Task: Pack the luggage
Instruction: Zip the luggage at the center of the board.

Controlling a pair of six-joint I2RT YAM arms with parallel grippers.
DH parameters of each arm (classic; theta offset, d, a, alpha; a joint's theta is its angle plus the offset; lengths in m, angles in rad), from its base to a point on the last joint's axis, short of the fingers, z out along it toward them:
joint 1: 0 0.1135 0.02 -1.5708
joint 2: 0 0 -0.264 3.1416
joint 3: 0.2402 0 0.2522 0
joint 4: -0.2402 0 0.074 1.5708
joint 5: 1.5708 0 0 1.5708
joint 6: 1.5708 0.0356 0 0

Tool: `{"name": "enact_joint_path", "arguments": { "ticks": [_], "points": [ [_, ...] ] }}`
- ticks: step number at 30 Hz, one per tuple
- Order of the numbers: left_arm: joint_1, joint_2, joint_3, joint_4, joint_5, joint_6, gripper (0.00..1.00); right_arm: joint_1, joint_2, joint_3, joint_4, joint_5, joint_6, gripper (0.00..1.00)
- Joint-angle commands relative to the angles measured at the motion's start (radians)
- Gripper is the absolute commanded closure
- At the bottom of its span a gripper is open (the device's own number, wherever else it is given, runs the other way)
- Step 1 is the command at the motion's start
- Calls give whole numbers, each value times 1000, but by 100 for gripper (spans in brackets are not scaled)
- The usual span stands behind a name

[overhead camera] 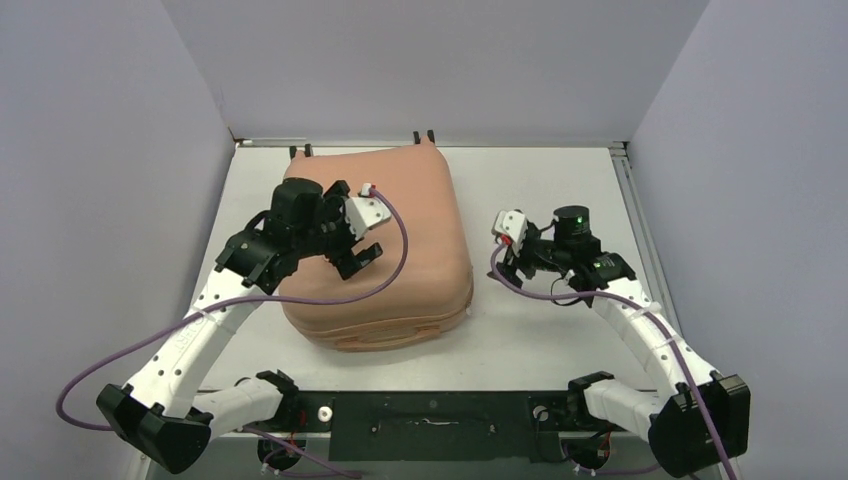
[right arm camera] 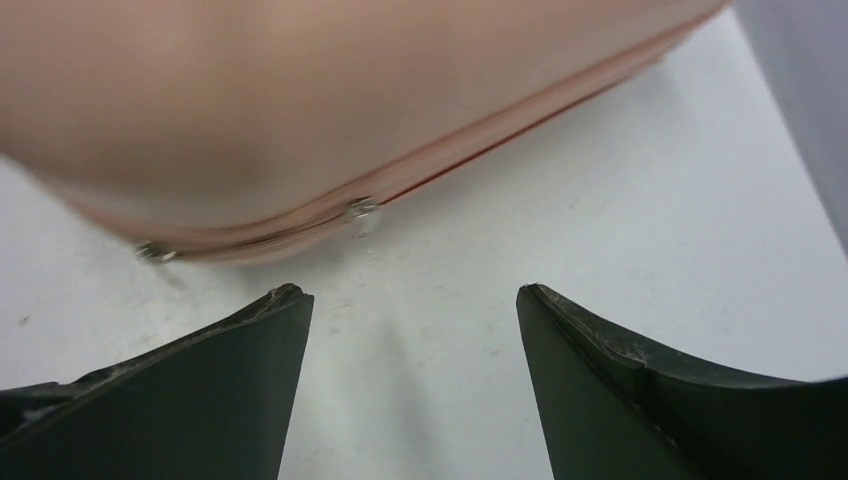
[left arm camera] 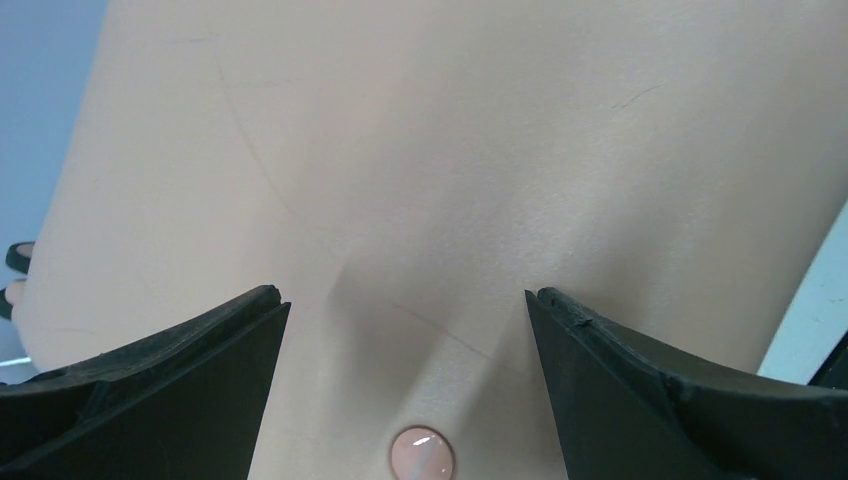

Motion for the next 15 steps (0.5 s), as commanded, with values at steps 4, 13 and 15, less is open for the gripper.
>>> {"name": "enact_joint_path", "arguments": {
  "ticks": [4,13,15],
  "points": [
    [-36,50,76,80,-120,-35,4,55,-78,-146,-183,-225,-127,26],
    [44,186,160,161,-215,-123,4,158,-30,-200,92,-108,179,26],
    [57,220,183,154,-242,-139,4,198,-21,-203,130,-57,238,27]
  ]
}}
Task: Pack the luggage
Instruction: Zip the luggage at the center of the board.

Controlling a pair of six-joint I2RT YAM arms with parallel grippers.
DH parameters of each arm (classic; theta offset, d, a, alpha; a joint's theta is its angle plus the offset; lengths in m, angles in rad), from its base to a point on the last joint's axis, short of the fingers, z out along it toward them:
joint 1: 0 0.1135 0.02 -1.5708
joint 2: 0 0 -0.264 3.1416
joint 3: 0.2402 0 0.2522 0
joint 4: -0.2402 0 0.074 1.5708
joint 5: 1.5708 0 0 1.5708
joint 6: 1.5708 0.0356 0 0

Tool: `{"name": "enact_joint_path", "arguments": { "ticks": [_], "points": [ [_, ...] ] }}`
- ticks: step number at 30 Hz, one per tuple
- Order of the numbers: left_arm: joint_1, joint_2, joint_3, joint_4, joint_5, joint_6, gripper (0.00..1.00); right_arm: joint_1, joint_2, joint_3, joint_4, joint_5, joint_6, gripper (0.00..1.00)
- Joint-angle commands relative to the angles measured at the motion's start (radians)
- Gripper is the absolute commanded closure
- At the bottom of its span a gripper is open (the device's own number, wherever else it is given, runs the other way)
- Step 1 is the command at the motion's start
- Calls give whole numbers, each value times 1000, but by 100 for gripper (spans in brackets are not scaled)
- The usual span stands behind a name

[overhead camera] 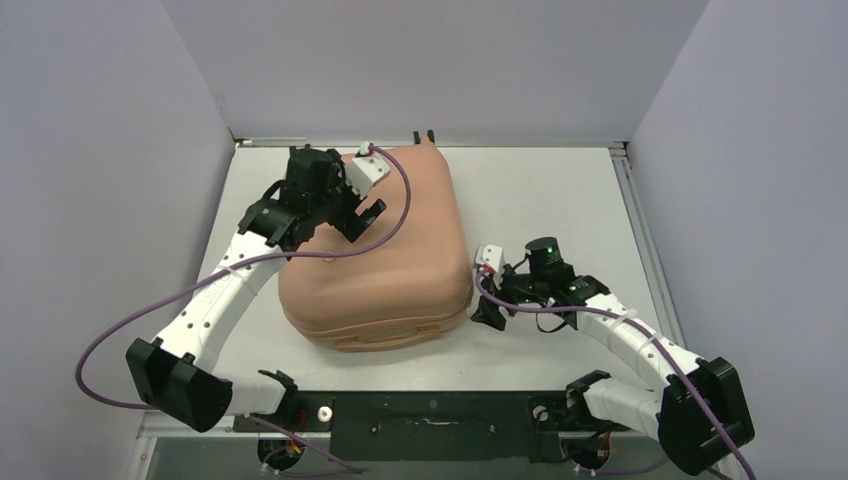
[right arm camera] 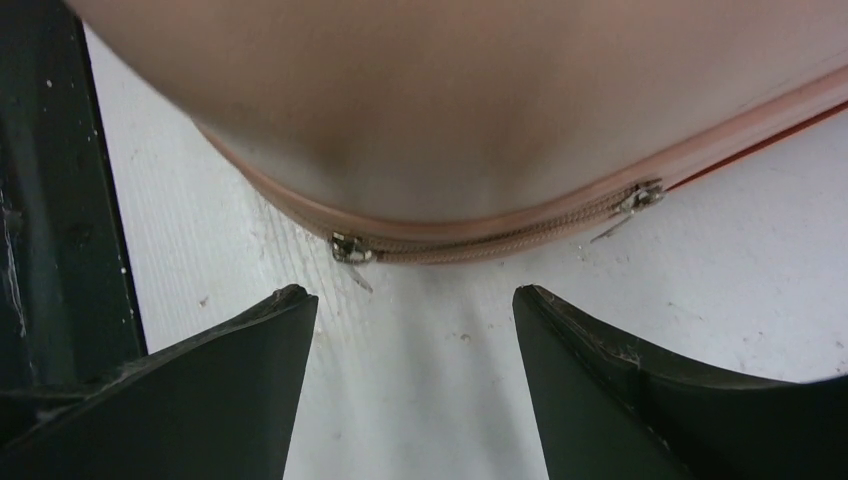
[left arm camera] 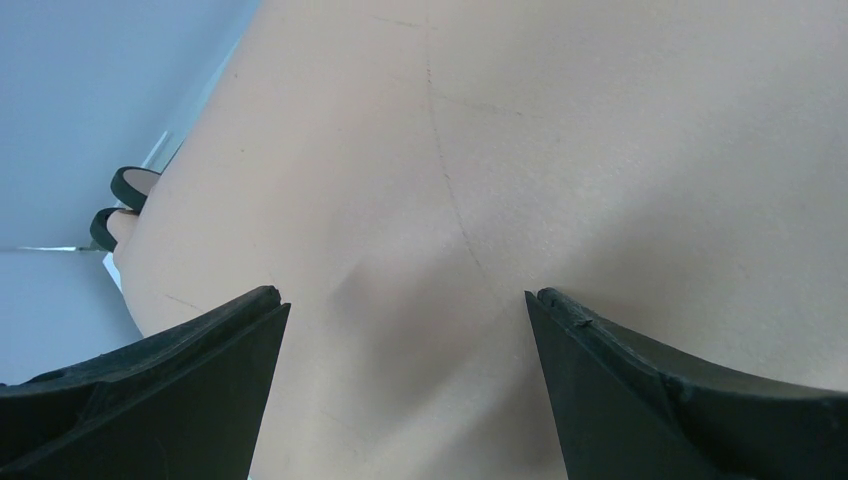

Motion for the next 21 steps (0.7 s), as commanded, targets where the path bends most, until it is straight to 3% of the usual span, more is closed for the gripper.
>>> {"name": "enact_joint_path", "arguments": {
  "ticks": [1,4,7,11,14,21],
  "points": [
    [26,52,88,54,-54,-61,4,65,23,15,178,110,194,28],
    [50,84,117,48,-56,-77,4,103,34,8,228,238,271,29],
    [66,104,134,41,-63,-86,4,124,31,20,213,247,294,31],
    [81,116,133,45,-70,-102,4,133,22,15,225,400,288,44],
    [86,110,124,47,-68,-106,4,116,-5,28,227,536,263,44],
    [88,108,120,52,-62,-121,4,79,-51,30,207,613,228,42]
  ]
}}
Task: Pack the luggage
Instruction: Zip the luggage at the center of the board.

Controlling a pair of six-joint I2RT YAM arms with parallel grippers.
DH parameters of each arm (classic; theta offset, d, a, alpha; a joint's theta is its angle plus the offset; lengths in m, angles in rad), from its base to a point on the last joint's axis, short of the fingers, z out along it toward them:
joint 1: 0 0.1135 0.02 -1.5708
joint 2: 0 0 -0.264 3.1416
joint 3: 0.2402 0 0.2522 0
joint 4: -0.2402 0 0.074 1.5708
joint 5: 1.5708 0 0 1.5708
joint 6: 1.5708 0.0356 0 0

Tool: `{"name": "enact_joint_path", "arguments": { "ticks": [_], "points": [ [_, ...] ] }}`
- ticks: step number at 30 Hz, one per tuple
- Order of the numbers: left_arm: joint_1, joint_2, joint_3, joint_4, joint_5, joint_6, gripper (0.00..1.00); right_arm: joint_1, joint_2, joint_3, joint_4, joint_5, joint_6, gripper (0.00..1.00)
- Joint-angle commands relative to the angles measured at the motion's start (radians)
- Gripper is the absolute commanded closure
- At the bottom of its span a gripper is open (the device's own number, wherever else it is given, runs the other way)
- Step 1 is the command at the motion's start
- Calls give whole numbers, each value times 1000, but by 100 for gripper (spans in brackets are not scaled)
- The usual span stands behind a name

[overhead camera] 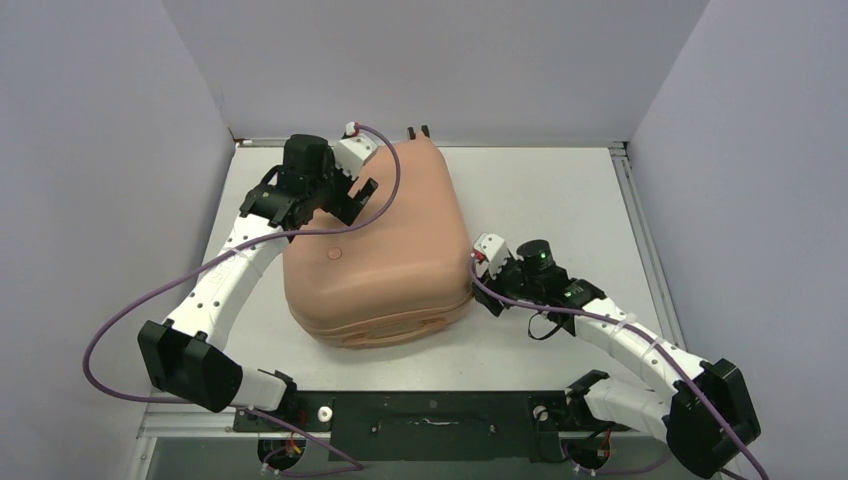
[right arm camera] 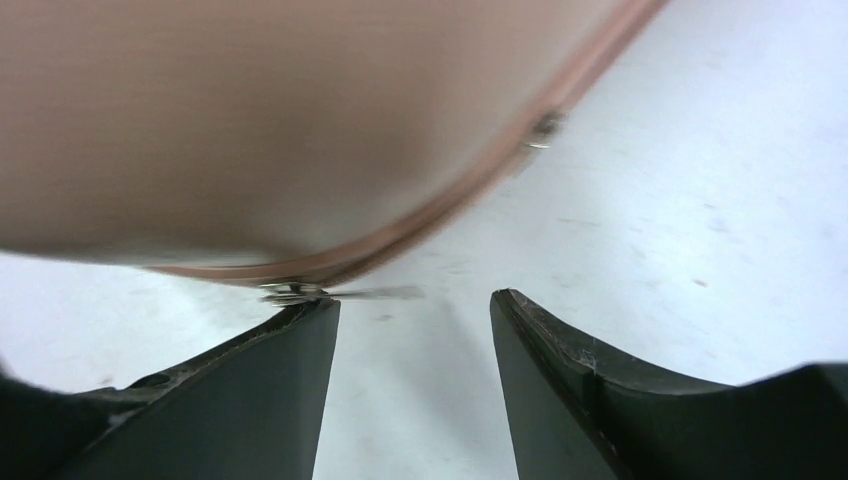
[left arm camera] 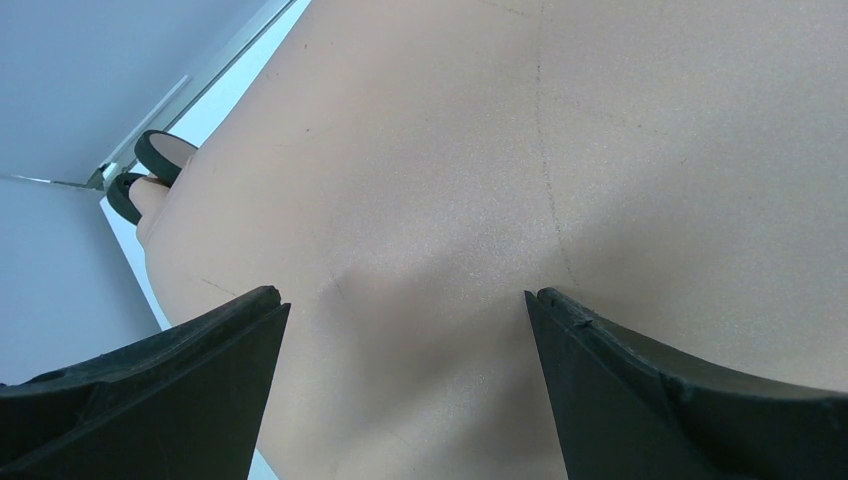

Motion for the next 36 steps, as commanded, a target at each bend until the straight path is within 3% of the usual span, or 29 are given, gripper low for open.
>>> {"name": "enact_joint_path", "arguments": {
  "ticks": [1,5,13,18,24,26,36],
  "points": [
    [6,-5,32,40,-3,-28,4,-43,-41,30,114,208,-41,42],
    [6,-5,30,42,5,-39,4,-60,-57,29,91,173,-91,42],
    [6,-9,27,44,13,-51,4,-65,-75,13,-98,-176,-376,45],
    [6,-16,18,56,-34,-67,4,-63,-85,46,-195,-287,-410,45],
    [15,-10,6,96,-138,-107,4,-35,-70,57,-105,-278,-246,44],
    [21,-5,3,107,-161,-116,4,-23,-49,48,-20,-214,-137,44],
    [36,5,-2,110,-185,-119,4,65,34,67,199,96,-12,41]
  ]
}}
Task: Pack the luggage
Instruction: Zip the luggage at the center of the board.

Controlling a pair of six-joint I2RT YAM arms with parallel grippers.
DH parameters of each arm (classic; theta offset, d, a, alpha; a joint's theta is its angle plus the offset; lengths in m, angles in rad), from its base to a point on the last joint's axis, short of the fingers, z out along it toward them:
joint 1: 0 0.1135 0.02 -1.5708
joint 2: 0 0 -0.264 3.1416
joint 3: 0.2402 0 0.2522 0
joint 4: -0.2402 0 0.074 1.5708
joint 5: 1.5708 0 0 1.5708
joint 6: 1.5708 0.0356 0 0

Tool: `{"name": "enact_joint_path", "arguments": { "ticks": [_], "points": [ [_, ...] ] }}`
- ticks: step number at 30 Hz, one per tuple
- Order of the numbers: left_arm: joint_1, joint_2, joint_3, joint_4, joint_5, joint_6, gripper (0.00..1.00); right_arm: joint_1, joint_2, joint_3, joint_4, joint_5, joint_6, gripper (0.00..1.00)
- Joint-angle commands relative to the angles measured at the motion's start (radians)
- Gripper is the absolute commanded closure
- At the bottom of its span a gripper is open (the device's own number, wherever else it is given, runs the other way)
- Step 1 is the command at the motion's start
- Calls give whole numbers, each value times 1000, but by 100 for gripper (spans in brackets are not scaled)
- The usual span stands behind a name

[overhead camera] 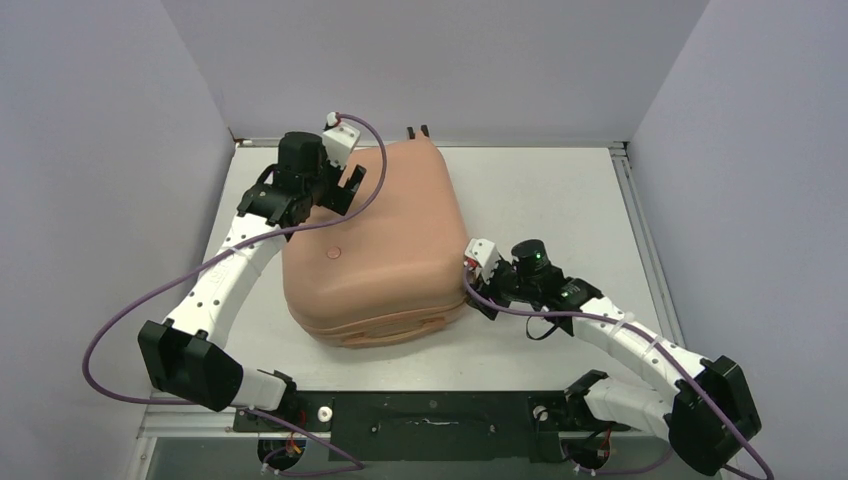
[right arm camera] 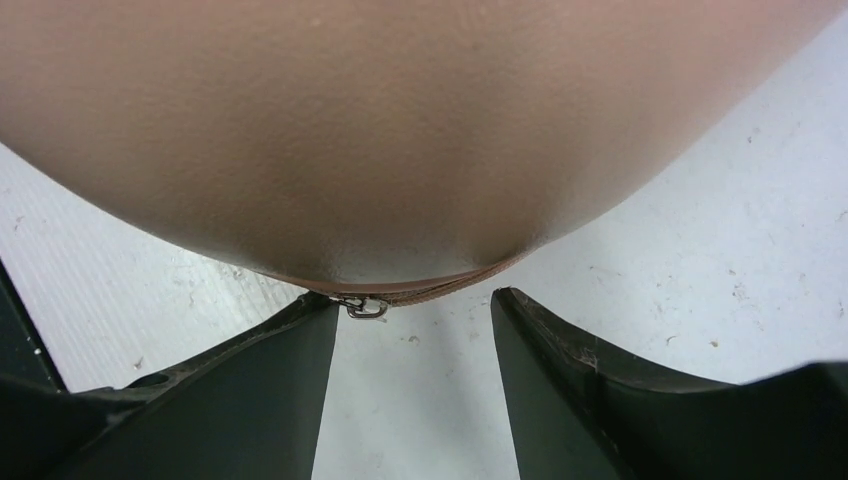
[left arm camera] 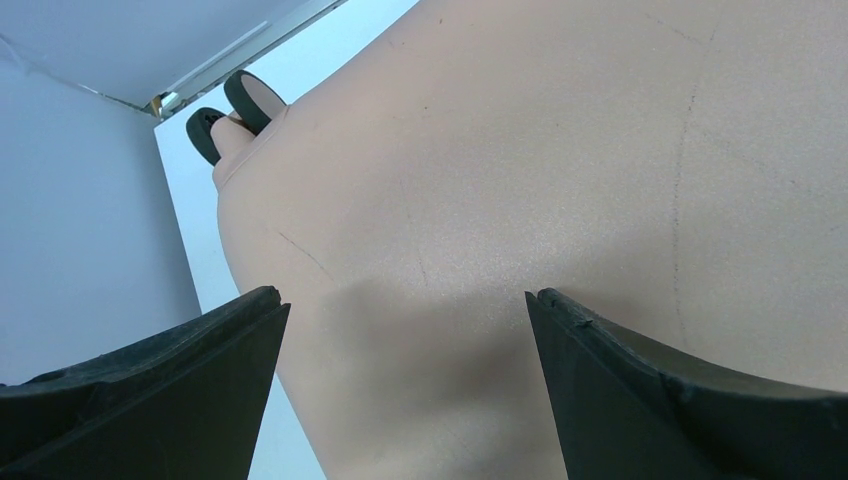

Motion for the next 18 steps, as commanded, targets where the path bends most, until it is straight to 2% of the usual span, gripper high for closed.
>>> {"name": "enact_joint_path", "arguments": {
  "ticks": [1,10,18],
  "points": [
    [10,7,6,57,-36,-16,4,43,42,50,214,186,77,42],
    [19,42,33,47,-56,-21,4,74,208,177,339,287,67,42],
    [19,28,12,51,-11,-41,4,35,177,160,373,493,70,41]
  ]
}}
